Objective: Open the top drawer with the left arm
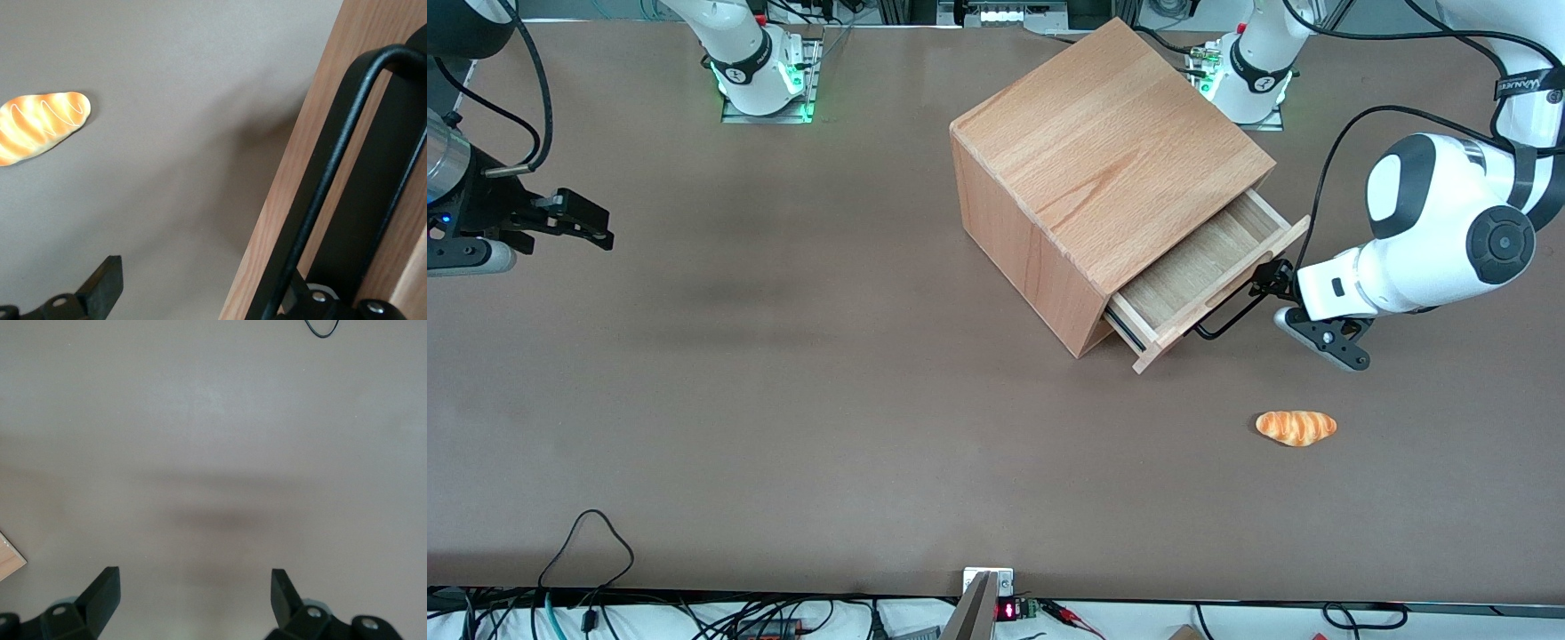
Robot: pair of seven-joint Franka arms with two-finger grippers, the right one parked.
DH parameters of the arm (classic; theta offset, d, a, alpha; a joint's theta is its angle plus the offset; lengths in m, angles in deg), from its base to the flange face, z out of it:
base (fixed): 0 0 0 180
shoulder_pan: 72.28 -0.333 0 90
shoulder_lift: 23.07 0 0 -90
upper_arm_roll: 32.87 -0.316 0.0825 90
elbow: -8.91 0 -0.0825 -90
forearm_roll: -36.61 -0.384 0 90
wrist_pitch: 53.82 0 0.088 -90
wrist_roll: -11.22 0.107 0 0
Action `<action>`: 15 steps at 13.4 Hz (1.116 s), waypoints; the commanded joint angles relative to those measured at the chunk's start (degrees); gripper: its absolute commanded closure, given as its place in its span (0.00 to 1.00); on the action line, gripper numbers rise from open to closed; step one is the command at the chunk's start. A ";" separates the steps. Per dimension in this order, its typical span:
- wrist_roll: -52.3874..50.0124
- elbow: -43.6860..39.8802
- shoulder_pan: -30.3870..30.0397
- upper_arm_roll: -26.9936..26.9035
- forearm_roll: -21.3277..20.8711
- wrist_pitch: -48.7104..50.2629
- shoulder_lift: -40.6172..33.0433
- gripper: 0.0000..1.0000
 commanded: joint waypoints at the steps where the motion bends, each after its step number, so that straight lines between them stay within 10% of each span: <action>1: 0.64 -1.21 0.00 -0.19 2.85 0.39 -0.80 0.00; 15: 0.37 -5.69 -1.58 -5.46 7.26 4.08 -7.75 0.00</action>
